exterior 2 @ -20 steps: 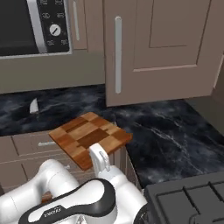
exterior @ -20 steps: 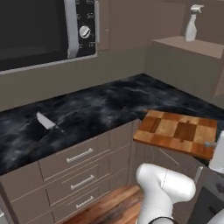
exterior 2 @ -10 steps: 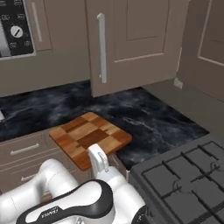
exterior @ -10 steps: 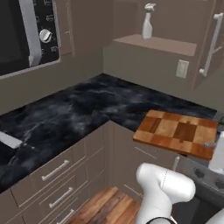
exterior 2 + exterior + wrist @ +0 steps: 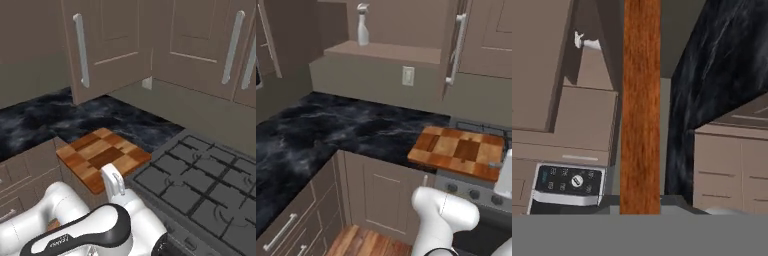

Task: Move the cutting board and knife to the sink. Then move spray from the cabinet to the counter.

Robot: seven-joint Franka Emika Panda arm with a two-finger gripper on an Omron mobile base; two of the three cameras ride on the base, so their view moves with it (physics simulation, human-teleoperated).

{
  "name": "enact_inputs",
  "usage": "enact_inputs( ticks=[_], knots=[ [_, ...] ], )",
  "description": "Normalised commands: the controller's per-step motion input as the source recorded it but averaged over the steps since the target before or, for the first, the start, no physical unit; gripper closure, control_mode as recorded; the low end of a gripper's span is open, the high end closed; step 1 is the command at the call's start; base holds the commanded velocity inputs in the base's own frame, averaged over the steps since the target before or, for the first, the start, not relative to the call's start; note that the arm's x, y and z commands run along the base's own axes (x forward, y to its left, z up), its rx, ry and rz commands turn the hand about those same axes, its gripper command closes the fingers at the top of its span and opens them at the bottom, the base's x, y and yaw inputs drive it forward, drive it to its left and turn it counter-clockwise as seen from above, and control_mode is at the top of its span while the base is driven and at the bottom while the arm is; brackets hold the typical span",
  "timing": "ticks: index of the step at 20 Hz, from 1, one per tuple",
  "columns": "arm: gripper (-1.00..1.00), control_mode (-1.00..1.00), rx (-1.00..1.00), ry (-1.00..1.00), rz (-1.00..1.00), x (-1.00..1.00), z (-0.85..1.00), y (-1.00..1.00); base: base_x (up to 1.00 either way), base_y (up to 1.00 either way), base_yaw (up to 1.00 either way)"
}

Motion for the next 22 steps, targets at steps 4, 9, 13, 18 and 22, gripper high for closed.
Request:
enact_inputs(
  ticks=[4,9,13,18,22],
  knots=[
    [1.0,1.0,0.0,0.0,0.0,0.0,0.0,0.0,-0.18,0.0,-0.62],
    [1.0,1.0,0.0,0.0,0.0,0.0,0.0,0.0,-0.15,-0.03,-0.5],
    [1.0,1.0,0.0,0.0,0.0,0.0,0.0,0.0,-0.01,-0.22,-0.17],
    [1.0,1.0,0.0,0.0,0.0,0.0,0.0,0.0,0.03,-0.56,0.0],
    [1.0,1.0,0.0,0.0,0.0,0.0,0.0,0.0,0.05,-0.69,0.0]
  ],
)
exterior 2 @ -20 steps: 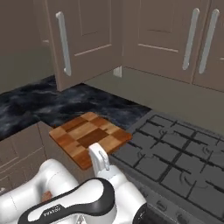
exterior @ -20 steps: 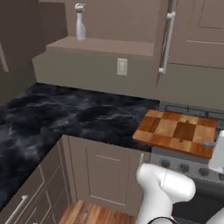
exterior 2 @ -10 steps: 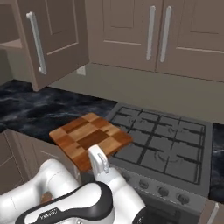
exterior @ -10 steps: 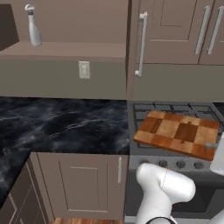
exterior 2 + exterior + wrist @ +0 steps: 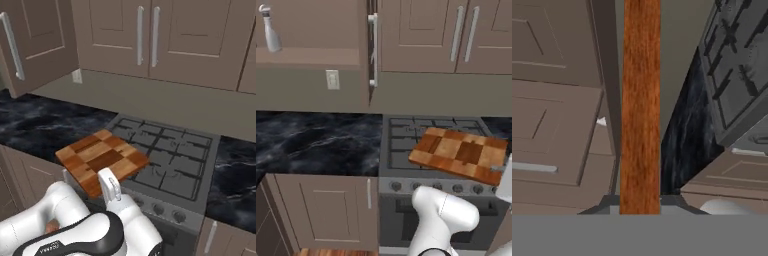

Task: Move the cutting board and knife to the sink. Then move spray from the cabinet to the counter.

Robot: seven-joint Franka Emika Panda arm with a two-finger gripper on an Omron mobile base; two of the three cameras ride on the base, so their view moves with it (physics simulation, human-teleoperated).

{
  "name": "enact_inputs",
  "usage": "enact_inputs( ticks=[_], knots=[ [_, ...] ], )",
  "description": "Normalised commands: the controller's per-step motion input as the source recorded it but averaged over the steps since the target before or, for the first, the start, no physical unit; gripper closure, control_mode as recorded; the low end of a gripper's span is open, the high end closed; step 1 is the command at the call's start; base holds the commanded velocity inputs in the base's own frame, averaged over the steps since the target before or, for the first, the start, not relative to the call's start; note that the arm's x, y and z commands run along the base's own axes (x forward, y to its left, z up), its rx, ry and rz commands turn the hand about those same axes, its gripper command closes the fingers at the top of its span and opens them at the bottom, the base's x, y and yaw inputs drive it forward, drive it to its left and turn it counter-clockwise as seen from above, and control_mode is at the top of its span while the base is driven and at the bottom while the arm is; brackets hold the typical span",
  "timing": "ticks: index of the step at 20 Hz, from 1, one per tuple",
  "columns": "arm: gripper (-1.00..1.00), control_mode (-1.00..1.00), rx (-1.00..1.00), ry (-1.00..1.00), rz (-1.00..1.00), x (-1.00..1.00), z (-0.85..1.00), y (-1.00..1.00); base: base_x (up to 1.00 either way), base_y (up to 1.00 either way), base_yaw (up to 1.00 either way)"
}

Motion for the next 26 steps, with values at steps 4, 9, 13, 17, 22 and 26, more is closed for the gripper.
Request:
enact_inputs(
  ticks=[4,9,13,17,22,26],
  knots=[
    [1.0,1.0,0.0,0.0,0.0,0.0,0.0,0.0,0.02,-0.79,0.0],
    [1.0,1.0,0.0,0.0,0.0,0.0,0.0,0.0,0.0,-0.82,0.0],
    [1.0,1.0,0.0,0.0,0.0,0.0,0.0,0.0,0.0,-0.82,0.0],
    [1.0,1.0,0.0,0.0,0.0,0.0,0.0,0.0,0.0,-0.8,0.0],
    [1.0,1.0,0.0,0.0,0.0,0.0,0.0,0.0,-0.01,-0.81,-0.01],
    [1.0,1.0,0.0,0.0,0.0,0.0,0.0,0.0,-0.07,-0.76,-0.03]
  ],
)
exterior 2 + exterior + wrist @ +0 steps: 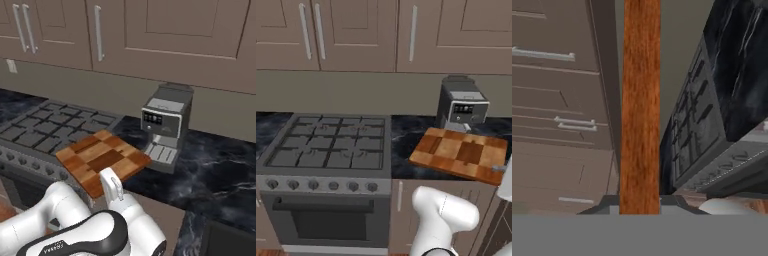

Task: Move the cutting board and knife to the sink. Then move spray from the cabinet to the counter.

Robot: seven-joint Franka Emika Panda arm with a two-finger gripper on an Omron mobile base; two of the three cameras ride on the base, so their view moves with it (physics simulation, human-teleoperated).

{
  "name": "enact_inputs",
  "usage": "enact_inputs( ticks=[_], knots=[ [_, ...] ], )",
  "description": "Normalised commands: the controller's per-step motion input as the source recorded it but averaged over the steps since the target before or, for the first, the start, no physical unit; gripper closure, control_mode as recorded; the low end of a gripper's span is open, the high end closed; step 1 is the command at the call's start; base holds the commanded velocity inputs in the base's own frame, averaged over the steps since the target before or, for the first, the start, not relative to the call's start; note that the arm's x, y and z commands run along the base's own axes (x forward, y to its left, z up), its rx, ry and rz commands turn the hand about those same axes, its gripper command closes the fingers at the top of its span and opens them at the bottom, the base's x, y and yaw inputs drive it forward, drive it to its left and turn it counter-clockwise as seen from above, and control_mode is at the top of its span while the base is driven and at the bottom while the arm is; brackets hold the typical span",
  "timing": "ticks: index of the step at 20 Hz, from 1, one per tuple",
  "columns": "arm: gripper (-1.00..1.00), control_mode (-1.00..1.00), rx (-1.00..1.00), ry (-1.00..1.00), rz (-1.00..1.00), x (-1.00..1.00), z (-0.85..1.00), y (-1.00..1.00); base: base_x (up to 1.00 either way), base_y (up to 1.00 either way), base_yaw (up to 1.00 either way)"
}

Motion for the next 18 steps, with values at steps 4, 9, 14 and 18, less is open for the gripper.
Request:
enact_inputs(
  ticks=[4,9,14,18],
  knots=[
    [1.0,1.0,0.0,0.0,0.0,0.0,0.0,0.0,-0.08,-0.69,-0.17],
    [1.0,1.0,0.0,0.0,0.0,0.0,0.0,0.0,0.0,-0.31,-0.71],
    [1.0,1.0,0.0,0.0,0.0,0.0,0.0,0.0,0.0,0.06,-0.63],
    [1.0,1.0,0.0,0.0,0.0,0.0,0.0,0.0,-0.02,0.07,-0.49]
  ],
)
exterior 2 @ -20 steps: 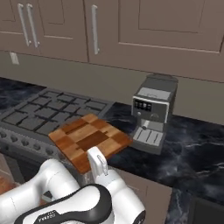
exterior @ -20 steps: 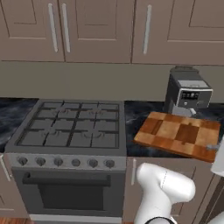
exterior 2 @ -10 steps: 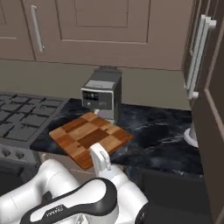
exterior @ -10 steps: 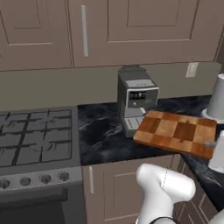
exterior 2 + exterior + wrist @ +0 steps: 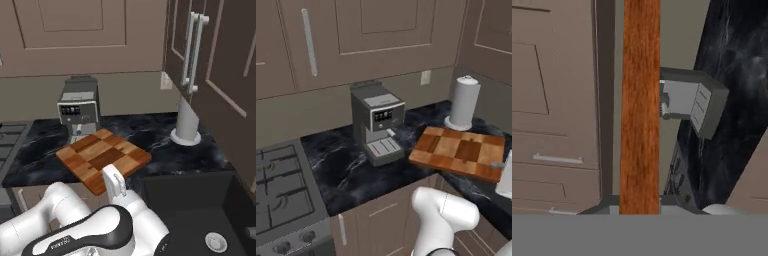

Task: Move the cutting board and knife to the sink. Then move spray from the cabinet to the counter.

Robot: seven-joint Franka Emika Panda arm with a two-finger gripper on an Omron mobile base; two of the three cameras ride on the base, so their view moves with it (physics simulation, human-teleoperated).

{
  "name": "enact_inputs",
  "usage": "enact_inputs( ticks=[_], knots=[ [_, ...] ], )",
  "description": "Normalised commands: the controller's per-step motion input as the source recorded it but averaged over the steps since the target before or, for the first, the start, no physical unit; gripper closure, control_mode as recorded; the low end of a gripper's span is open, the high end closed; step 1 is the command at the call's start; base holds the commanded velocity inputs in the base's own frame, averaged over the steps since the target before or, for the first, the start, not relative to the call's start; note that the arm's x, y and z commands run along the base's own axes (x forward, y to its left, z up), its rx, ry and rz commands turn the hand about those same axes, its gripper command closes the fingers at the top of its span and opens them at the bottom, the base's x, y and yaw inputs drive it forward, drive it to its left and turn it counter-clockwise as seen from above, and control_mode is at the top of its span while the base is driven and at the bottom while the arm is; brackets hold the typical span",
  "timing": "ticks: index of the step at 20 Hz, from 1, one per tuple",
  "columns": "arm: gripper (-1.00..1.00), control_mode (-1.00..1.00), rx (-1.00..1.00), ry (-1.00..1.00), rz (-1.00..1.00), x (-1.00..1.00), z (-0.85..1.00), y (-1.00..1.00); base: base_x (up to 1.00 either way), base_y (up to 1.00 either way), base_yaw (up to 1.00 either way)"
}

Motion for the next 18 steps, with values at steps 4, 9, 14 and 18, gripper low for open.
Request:
enact_inputs(
  ticks=[4,9,14,18],
  knots=[
    [1.0,1.0,0.0,0.0,0.0,0.0,0.0,0.0,-0.17,0.01,-0.57],
    [1.0,1.0,0.0,0.0,0.0,0.0,0.0,0.0,-0.19,0.0,-0.65],
    [1.0,1.0,0.0,0.0,0.0,0.0,0.0,0.0,-0.03,0.0,-0.58],
    [1.0,1.0,0.0,0.0,0.0,0.0,0.0,0.0,-0.15,0.02,-0.38]
  ],
)
